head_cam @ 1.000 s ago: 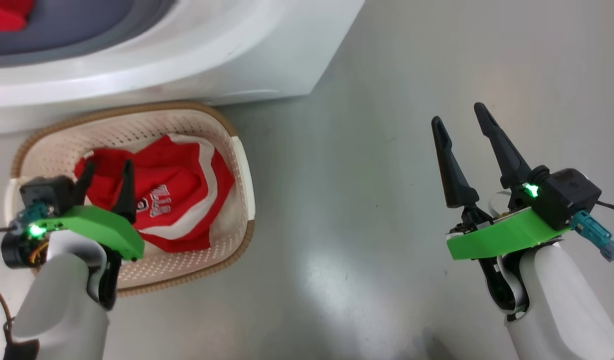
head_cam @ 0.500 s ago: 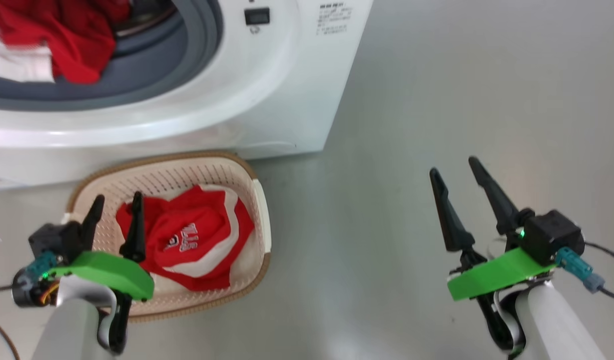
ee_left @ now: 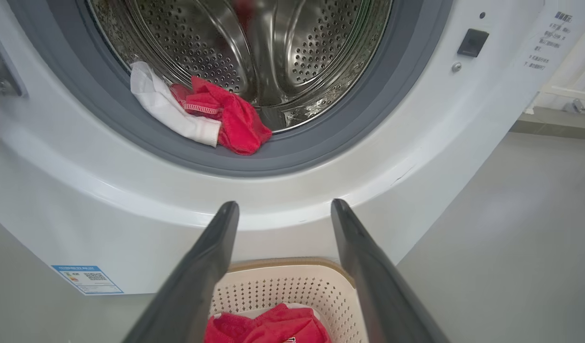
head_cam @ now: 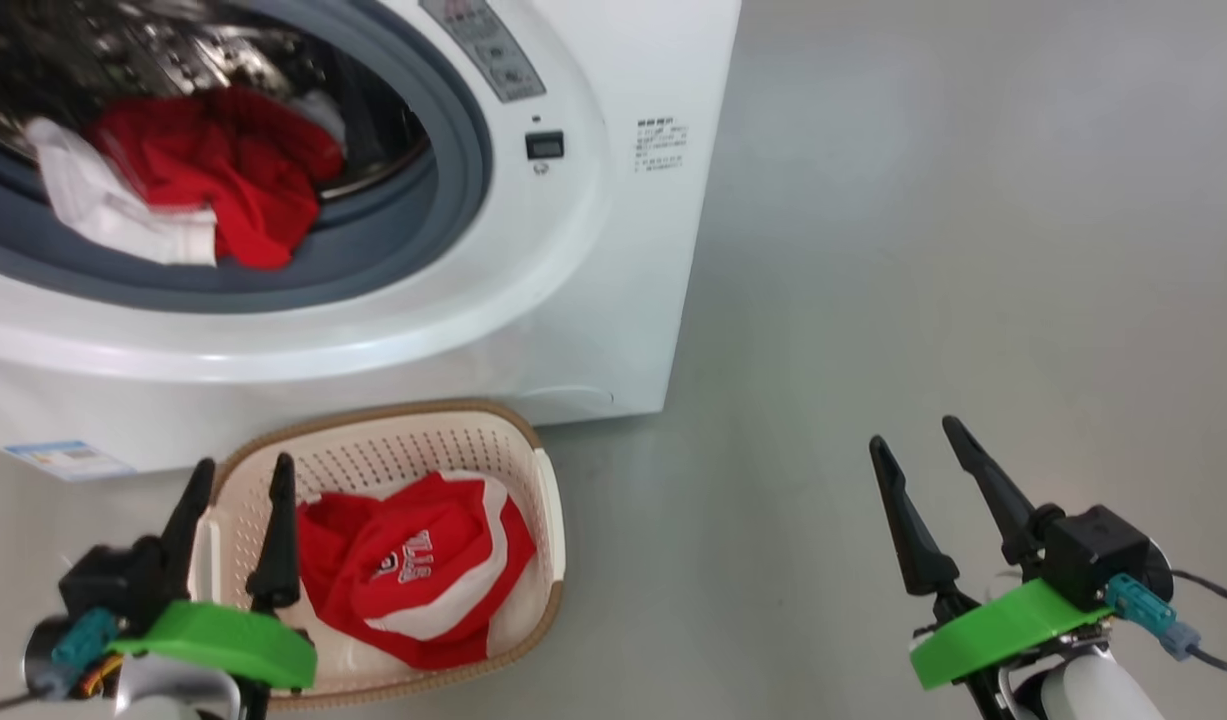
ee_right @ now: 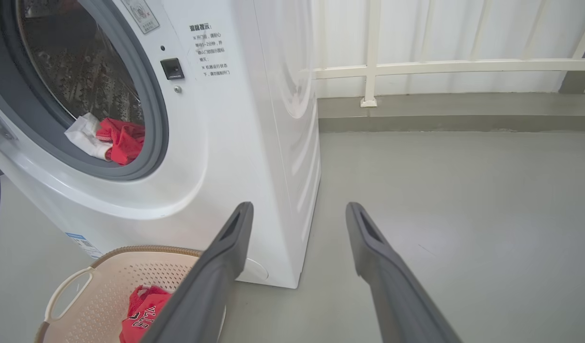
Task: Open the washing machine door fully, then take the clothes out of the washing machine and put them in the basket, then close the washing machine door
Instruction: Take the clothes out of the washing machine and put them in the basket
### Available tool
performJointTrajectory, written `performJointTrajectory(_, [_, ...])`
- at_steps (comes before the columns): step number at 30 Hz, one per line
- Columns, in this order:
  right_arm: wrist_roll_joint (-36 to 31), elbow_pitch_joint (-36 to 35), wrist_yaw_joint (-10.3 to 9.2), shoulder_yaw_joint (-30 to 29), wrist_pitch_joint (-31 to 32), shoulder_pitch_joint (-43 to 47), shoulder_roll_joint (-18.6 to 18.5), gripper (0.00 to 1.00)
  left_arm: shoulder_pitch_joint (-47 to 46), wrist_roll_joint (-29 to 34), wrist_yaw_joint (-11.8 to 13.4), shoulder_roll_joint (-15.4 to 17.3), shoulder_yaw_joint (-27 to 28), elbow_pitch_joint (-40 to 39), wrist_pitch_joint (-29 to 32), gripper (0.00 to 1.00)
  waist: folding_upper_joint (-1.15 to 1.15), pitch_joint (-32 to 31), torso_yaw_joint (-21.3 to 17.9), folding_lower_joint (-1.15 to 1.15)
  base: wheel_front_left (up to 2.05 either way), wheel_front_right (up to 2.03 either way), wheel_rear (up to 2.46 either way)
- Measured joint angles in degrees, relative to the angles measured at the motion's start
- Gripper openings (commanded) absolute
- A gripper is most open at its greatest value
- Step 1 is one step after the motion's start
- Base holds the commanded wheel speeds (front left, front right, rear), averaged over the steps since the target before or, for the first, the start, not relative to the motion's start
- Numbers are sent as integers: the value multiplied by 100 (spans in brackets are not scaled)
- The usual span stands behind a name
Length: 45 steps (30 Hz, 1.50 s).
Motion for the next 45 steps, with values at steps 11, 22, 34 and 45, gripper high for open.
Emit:
performJointTrajectory(11, [47,-31,0,-127,0,435,-121,100,888,91,0,-54,159,-1023,0,100,0,-597,40,0,0,0,0])
performJointTrajectory(22, [49,-62,0,-185,0,745,-137,100,1672,201,0,-203,460,-1708,-1,100,0,-943,8,0,0,0,0])
performJointTrajectory(34, [59,-103,-1,-289,0,788,-137,100,2217,250,0,-353,710,-2125,-1,100,0,-1007,-29,0,0,0,0])
performJointTrajectory(45, [59,-123,0,-310,0,787,-130,100,2206,313,0,-359,713,-2046,-1,100,0,-911,-5,0,0,0,0])
